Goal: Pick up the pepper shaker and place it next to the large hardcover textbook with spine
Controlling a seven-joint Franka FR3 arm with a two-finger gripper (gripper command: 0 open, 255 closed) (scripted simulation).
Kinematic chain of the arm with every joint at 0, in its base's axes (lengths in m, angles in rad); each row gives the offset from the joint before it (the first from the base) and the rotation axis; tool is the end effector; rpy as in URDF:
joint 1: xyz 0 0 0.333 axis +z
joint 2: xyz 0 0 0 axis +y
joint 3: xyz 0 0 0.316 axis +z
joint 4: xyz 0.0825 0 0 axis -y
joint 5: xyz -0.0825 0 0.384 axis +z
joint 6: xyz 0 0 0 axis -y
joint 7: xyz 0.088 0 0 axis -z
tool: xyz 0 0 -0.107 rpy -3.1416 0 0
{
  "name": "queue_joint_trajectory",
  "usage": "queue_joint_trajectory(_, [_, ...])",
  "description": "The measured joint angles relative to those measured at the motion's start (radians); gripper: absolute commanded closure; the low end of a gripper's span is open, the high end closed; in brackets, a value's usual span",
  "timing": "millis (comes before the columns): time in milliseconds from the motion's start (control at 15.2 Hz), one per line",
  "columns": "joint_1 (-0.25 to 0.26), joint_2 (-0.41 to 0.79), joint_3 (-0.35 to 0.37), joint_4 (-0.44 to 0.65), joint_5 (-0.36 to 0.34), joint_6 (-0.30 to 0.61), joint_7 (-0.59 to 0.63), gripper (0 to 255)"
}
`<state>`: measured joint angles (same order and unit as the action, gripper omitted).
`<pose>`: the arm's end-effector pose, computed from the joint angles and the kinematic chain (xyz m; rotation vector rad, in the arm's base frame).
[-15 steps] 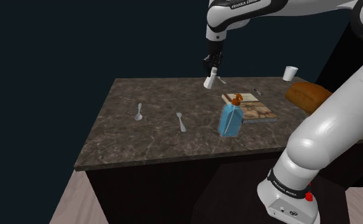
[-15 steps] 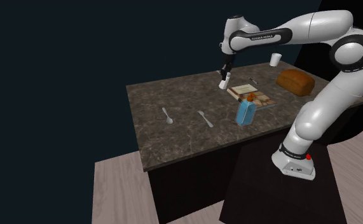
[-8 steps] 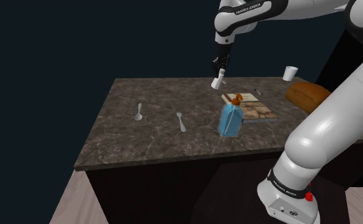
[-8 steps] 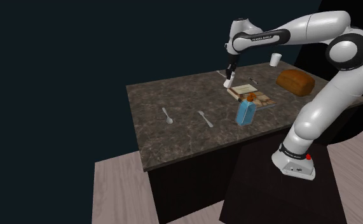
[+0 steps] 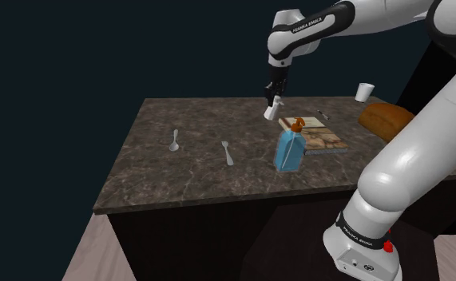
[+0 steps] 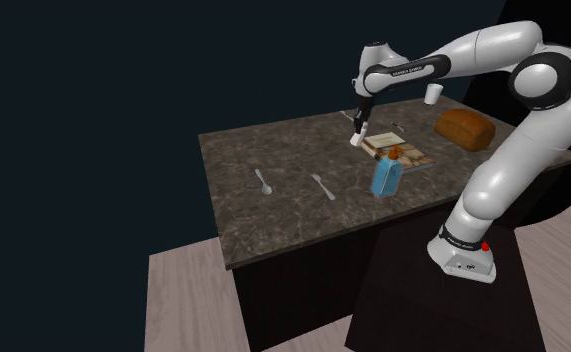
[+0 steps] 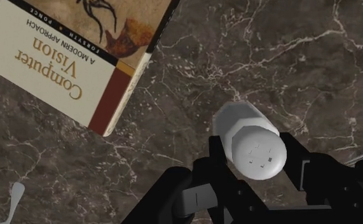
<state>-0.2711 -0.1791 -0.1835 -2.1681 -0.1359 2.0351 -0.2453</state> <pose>0.4470 -0.2305 0.4739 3.0332 -0.2262 0.0160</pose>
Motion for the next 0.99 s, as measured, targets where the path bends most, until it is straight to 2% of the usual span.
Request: queue_joint_trajectory(990, [-0.004, 0.081, -0.009, -0.128, -0.001, 0.208, 0.01, 255])
